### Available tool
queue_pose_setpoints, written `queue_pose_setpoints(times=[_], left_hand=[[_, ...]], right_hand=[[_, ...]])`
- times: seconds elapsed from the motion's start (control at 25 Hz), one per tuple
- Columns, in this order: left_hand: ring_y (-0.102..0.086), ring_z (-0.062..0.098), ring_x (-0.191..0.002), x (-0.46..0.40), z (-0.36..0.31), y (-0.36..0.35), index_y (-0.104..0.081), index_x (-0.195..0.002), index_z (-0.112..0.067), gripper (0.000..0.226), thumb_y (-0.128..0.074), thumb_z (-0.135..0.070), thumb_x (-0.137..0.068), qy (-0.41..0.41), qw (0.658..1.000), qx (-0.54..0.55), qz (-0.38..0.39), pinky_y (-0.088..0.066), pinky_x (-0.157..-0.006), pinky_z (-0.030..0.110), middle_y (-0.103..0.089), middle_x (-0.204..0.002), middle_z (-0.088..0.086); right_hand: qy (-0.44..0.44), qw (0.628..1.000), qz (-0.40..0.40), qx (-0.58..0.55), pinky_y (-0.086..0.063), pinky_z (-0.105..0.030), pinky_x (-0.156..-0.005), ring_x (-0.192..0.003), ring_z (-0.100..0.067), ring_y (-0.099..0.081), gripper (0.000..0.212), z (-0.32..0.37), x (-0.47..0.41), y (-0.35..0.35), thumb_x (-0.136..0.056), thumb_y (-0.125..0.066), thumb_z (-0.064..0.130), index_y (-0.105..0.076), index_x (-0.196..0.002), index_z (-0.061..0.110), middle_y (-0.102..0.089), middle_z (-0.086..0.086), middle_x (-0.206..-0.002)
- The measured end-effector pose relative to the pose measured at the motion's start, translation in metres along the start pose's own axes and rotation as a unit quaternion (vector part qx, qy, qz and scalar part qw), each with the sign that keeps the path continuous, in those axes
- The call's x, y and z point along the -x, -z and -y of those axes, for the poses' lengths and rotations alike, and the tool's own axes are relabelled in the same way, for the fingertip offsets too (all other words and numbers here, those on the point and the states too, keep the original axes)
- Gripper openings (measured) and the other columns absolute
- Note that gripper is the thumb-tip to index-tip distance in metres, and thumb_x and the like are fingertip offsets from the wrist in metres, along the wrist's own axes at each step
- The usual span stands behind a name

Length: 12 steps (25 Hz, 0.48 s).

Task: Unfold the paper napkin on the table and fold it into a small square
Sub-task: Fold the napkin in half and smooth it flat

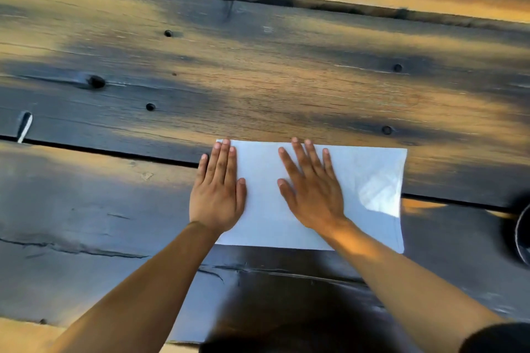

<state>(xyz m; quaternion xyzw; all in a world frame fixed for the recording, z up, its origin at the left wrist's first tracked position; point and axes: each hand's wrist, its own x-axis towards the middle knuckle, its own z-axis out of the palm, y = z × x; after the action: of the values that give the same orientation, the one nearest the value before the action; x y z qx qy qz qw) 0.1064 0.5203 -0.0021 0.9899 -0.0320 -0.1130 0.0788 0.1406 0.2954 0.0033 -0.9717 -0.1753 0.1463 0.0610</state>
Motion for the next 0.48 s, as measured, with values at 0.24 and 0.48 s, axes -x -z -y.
queue_pose_setpoints(times=[0.24,0.48], left_hand=[[0.002,0.025,-0.157,-0.002,0.0,0.003,-0.008,-0.158,-0.002,0.066,-0.02,-0.036,-0.103,-0.004,1.0,-0.007,0.011,-0.01,-0.126,0.049,-0.004,-0.168,0.013],[0.003,0.022,-0.157,-0.002,0.0,0.005,-0.008,-0.159,-0.004,0.066,-0.019,-0.038,-0.103,-0.007,1.0,0.0,0.012,-0.012,-0.126,0.048,-0.003,-0.169,0.009]], right_hand=[[-0.18,0.984,-0.01,-0.019,-0.01,-0.055,-0.124,-0.156,-0.026,0.005,0.061,-0.118,0.053,0.012,-0.104,-0.014,0.049,-0.007,-0.161,0.027,0.003,-0.007,-0.169],[-0.245,0.969,0.0,-0.003,0.001,-0.059,-0.123,-0.156,-0.028,0.005,0.065,-0.107,0.041,0.023,-0.097,-0.013,0.04,-0.014,-0.16,0.026,-0.002,-0.007,-0.169]])
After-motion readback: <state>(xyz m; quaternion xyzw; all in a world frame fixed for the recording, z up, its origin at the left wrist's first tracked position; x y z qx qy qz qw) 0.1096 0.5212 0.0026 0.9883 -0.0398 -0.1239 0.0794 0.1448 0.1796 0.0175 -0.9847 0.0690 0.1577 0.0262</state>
